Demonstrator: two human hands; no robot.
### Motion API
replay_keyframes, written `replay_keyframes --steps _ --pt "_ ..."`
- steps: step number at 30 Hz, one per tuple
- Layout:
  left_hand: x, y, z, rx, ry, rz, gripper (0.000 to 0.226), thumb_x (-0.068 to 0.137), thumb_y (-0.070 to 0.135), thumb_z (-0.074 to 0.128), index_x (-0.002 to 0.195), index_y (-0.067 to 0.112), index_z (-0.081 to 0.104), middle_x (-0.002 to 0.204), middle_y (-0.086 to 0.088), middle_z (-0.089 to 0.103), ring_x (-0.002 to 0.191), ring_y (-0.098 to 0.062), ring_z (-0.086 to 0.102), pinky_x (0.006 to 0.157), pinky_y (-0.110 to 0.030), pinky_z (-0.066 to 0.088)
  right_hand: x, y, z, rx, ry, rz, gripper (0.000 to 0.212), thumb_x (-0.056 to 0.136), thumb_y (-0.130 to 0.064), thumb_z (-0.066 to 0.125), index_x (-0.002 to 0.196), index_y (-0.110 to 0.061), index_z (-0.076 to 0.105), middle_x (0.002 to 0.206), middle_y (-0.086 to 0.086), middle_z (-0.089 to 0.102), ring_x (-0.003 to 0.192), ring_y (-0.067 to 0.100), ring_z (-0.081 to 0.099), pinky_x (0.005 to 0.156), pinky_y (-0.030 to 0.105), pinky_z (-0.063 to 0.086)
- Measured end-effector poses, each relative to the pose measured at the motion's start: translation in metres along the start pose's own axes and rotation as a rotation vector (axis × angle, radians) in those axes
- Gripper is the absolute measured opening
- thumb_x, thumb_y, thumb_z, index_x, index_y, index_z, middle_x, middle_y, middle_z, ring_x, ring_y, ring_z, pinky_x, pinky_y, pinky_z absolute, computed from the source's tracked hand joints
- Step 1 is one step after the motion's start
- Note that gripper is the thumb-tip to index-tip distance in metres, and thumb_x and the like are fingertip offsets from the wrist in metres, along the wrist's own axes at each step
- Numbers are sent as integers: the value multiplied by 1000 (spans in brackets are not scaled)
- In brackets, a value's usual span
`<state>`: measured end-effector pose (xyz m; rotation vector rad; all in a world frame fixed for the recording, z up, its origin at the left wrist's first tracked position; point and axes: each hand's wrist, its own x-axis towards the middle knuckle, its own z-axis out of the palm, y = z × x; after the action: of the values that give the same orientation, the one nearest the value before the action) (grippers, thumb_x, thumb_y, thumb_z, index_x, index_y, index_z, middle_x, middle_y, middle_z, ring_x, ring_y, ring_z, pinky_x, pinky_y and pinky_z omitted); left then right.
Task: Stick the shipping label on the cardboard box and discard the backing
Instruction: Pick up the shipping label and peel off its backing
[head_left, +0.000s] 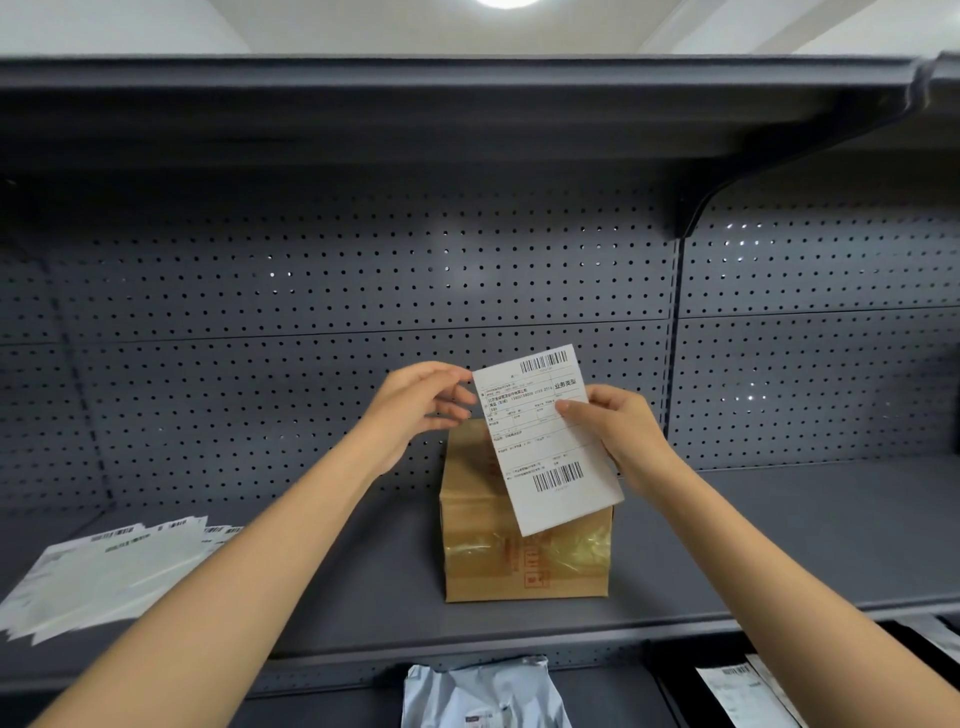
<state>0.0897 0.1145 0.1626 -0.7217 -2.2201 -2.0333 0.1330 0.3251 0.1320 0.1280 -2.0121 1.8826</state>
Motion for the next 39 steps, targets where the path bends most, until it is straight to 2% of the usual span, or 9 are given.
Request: replay_keyframes --steps 5,8,17,25,29,32,35,37,39 --pt "1 -3 -1 8 -12 4 19 91 15 48 87 11 65 71 -2 65 64 -13 62 65 -21 54 2 1 2 -1 -24 -9 6 82 -12 64 76 -12 65 75 1 73 64 16 70 54 26 57" --pt "1 -4 -2 -6 -14 4 18 90 14 49 82 12 65 68 -1 64 63 -14 61 70 -26 54 3 1 2 -6 -38 -15 8 82 -12 65 74 -13 65 66 -3 74 60 14 70 52 25 56" --pt "1 -5 -3 -7 -48 23 18 89 10 50 79 11 64 66 1 64 63 -13 60 68 -23 53 5 1 -1 -50 -61 -7 2 81 -13 66 81 -11 67 82 5 75 74 24 71 71 40 59" --pt "1 -9 2 -178 -114 -7 22 89 6 48 73 9 62 58 4 65 58 -10 58 59 -21 47 6 3 -2 -20 -84 17 3 82 -12 65 81 -10 67 78 3 75 72 23 71 68 38 59" --pt "1 -10 6 -304 -116 -22 23 90 6 46 72 9 60 55 5 64 55 -8 59 56 -21 44 5 4 3 -7 -90 35 2 83 -11 64 85 -11 65 85 6 74 70 19 71 64 34 59" --pt "2 -10 13 -385 -93 -28 22 90 8 46 71 9 57 55 6 64 56 -7 58 52 -18 43 5 3 12 -59 -64 24 28 84 -15 64 110 -13 56 99 8 70 81 21 69 71 39 58" --pt "5 -9 21 -417 -17 -27 22 91 11 46 73 10 57 58 6 64 59 -7 59 53 -18 43 5 2 25 -250 48 -40 58 84 -24 64 134 -17 35 121 1 56 108 17 55 85 28 44" --pt "6 -8 25 -436 41 -16 22 91 11 45 75 10 60 65 2 63 64 -11 59 59 -22 44 2 -1 33 -397 143 -168 58 84 -29 62 135 -19 35 137 -1 43 129 15 36 96 26 31" --pt "7 -7 29 -447 72 7 21 92 10 45 79 9 61 73 -2 61 68 -13 58 64 -25 46 -2 -7 39 -413 183 -292 44 86 -30 59 127 -21 47 136 -3 46 129 14 36 99 26 31"
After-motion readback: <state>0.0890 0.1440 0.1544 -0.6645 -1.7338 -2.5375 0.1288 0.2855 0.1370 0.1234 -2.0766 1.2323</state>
